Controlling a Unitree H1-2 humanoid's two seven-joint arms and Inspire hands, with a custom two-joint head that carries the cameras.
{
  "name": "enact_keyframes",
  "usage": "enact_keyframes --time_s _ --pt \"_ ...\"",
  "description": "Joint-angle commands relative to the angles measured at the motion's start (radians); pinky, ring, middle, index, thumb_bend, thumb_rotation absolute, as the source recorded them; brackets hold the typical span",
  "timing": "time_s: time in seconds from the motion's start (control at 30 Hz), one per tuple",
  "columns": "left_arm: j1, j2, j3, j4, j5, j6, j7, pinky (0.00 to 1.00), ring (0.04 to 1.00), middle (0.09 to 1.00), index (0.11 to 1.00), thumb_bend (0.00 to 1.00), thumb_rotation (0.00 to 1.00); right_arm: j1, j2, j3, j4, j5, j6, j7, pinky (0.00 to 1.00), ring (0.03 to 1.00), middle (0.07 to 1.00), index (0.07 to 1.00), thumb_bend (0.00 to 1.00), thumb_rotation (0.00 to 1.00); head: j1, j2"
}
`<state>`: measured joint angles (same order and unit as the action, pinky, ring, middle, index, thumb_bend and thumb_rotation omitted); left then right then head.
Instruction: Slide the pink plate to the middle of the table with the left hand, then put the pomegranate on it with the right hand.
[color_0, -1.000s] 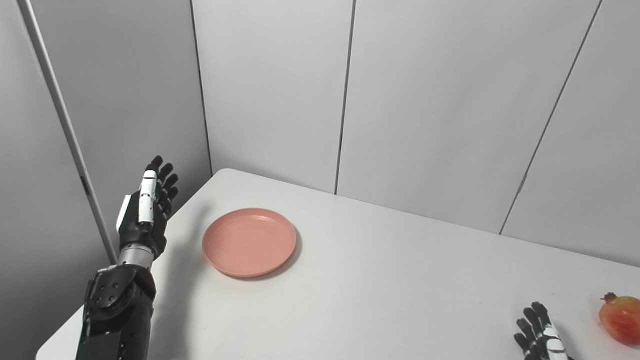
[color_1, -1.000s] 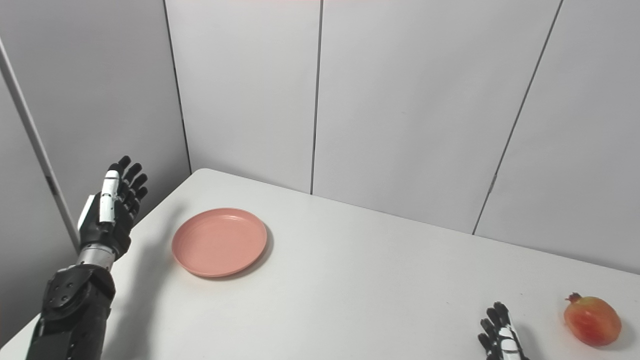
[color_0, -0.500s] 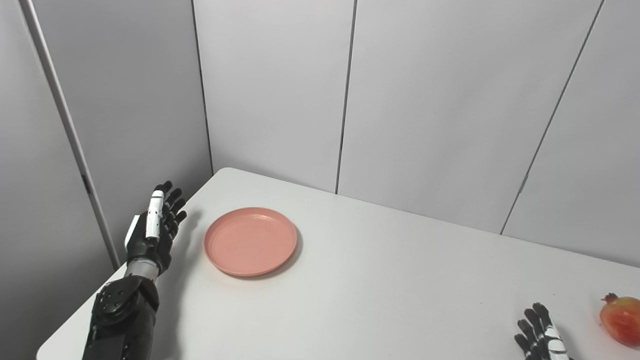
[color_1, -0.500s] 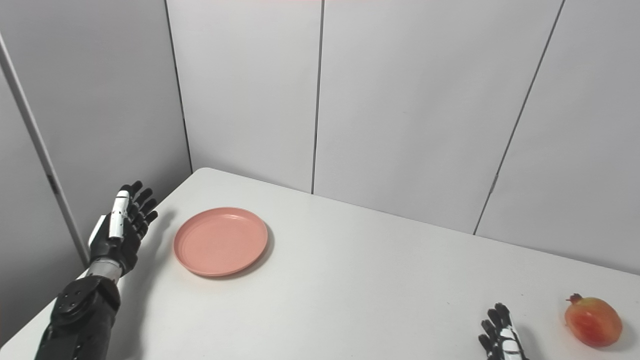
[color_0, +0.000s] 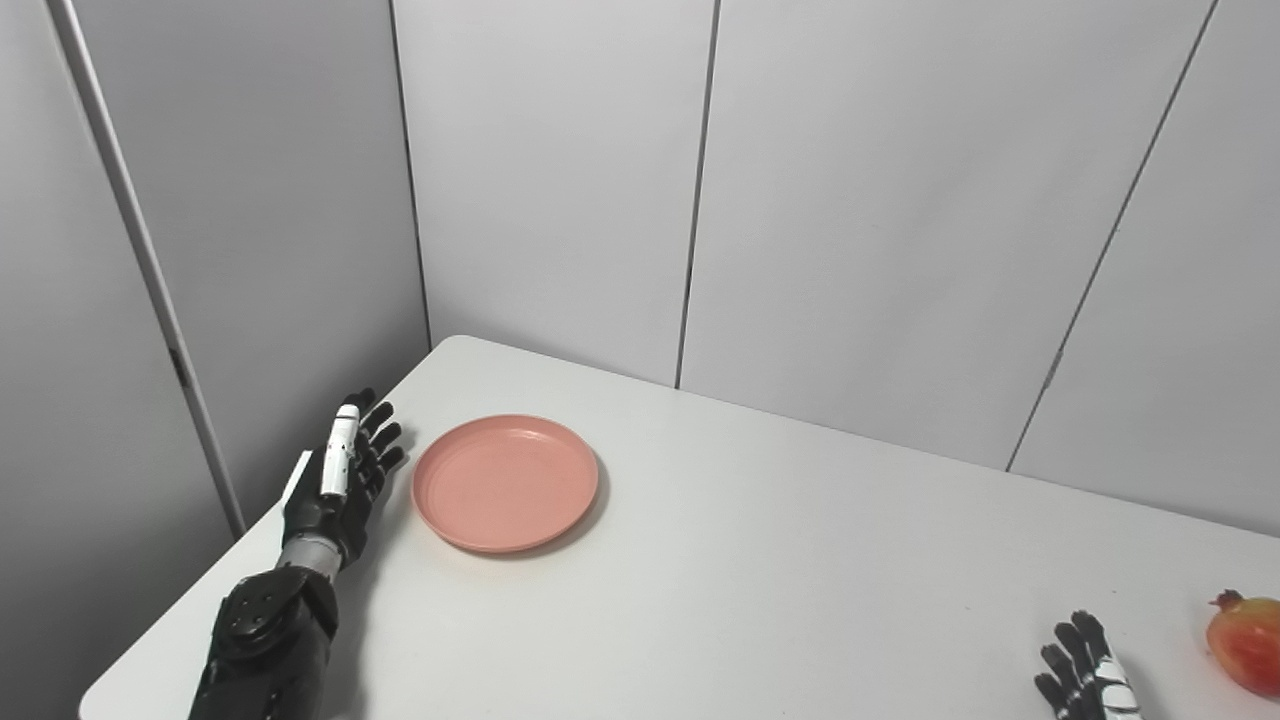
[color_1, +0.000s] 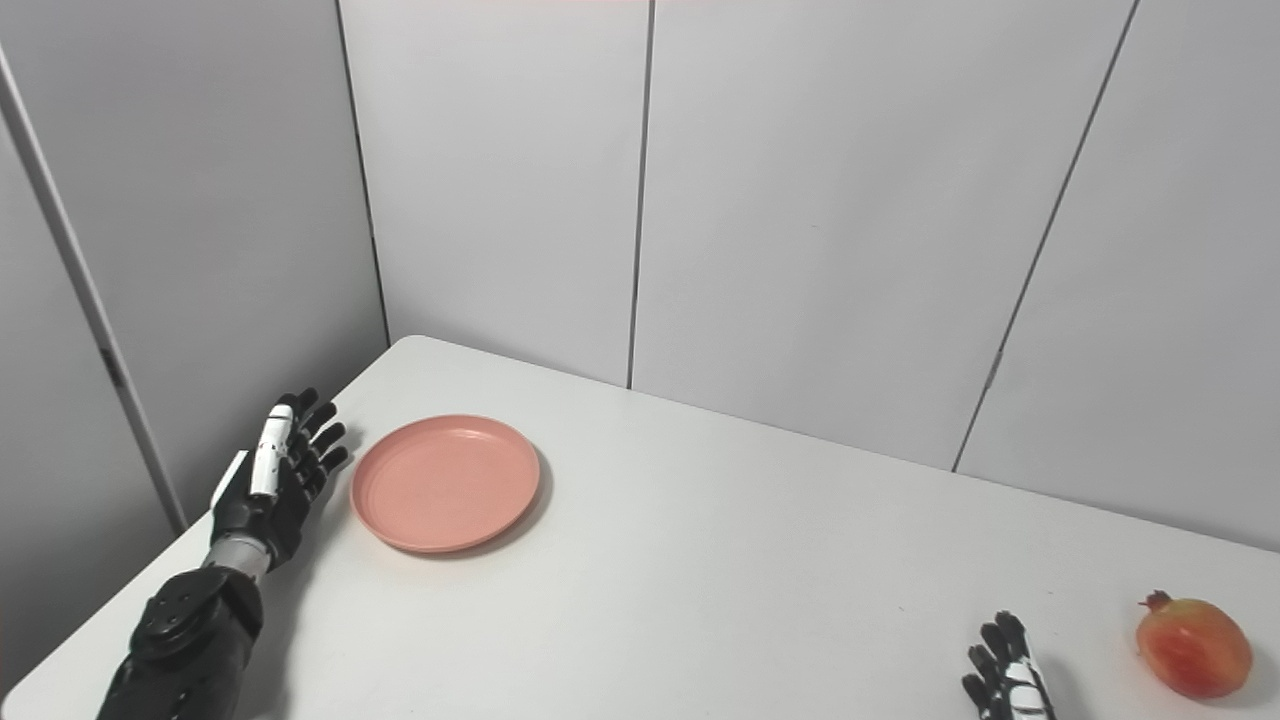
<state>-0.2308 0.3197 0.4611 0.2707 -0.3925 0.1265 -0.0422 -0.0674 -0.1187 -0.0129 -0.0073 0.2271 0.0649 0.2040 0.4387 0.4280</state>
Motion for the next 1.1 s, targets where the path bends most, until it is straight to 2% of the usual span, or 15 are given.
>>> enact_keyframes --time_s 0.0,0.27,0.6,0.67,1.07 --pt "-0.041 0.028 -0.004 -0.011 0.004 -0.051 -0.012 0.97 0.951 0.956 0.955 0.39 1.00 -0.014 -0.004 -0.002 -0.025 0.002 0.009 0.002 1.00 1.000 1.000 1.000 0.04 1.00 0.000 0.001" --pt "-0.047 0.017 -0.024 0.000 0.014 -0.049 0.002 0.99 0.962 0.959 0.949 0.40 1.00 -0.013 -0.006 0.002 -0.035 0.003 0.017 0.005 1.00 1.000 1.000 1.000 0.03 1.00 -0.002 0.005" --pt "-0.060 0.005 -0.038 0.016 0.021 -0.063 0.016 1.00 0.976 0.977 0.960 0.37 1.00 -0.015 -0.006 0.000 -0.037 0.006 0.018 0.005 1.00 1.000 1.000 1.000 0.03 1.00 -0.004 0.011" --pt "-0.057 -0.001 -0.043 -0.004 0.023 -0.050 0.024 1.00 0.977 0.977 0.961 0.36 1.00 -0.016 -0.008 0.001 -0.034 0.007 0.013 0.010 1.00 1.000 1.000 1.000 0.03 1.00 -0.004 0.011" --pt "-0.078 0.003 -0.087 0.048 0.020 -0.061 -0.024 0.98 0.978 0.981 0.966 0.38 1.00 -0.018 -0.006 -0.001 -0.034 0.012 0.016 0.010 1.00 1.000 1.000 1.000 0.04 1.00 -0.009 0.018"
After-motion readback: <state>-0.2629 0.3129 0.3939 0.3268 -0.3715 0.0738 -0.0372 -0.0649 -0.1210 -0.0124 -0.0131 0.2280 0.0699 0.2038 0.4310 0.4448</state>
